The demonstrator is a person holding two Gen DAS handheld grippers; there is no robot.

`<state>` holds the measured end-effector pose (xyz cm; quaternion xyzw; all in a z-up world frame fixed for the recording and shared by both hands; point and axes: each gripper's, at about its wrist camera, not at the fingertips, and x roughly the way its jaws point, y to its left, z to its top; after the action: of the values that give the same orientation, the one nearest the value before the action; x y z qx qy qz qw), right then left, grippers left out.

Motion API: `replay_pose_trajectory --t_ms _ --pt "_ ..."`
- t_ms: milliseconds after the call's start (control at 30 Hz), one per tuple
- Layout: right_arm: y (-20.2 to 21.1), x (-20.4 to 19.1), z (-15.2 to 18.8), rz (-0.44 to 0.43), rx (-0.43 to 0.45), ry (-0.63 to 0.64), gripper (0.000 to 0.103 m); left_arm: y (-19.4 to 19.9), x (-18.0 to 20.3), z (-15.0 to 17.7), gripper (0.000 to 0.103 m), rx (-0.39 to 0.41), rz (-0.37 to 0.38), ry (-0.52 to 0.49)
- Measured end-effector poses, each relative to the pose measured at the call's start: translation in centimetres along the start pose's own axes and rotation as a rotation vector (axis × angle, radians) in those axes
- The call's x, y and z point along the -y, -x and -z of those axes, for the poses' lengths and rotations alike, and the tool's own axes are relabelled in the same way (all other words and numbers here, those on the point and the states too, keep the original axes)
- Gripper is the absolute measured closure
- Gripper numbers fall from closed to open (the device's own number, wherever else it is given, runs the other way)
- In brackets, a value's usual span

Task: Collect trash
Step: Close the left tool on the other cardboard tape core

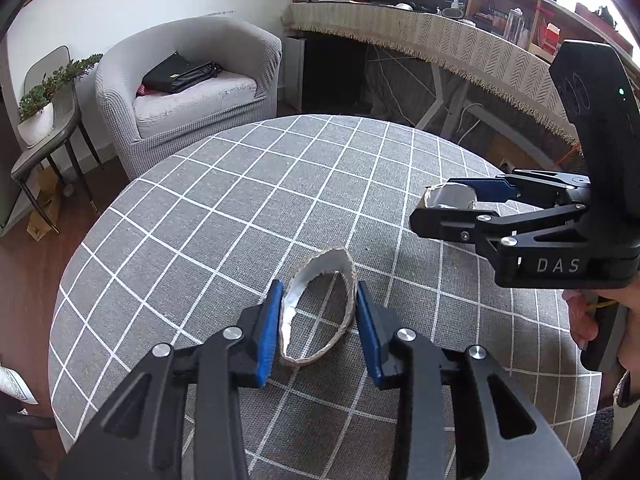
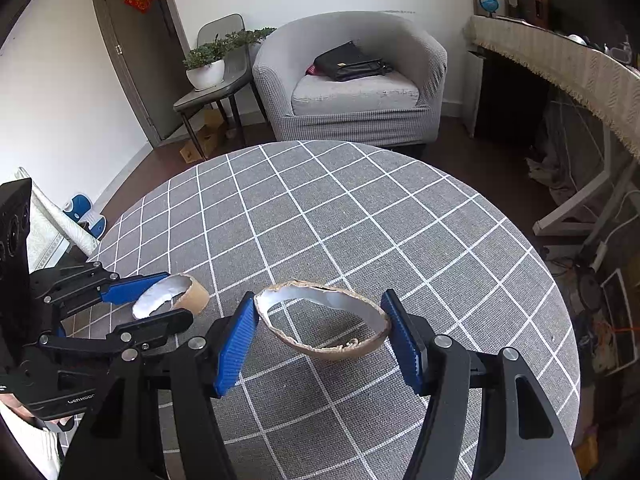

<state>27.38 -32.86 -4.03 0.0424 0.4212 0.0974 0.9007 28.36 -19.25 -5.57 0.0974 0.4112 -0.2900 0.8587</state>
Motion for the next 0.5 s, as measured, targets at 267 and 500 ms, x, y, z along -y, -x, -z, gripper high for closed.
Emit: replay_pose_trajectory --t_ms 267,500 --pt "0.7 -1.6 -0.1 -0.020 0.013 -0.009 0.039 1.6 -0.4 1.6 0.065 -0.003 -0.008 0.016" --pt "1.4 -4.4 0.6 -0.041 0.020 0.005 0.039 4.3 -1.5 3.6 0.065 0.004 -0.024 0.048"
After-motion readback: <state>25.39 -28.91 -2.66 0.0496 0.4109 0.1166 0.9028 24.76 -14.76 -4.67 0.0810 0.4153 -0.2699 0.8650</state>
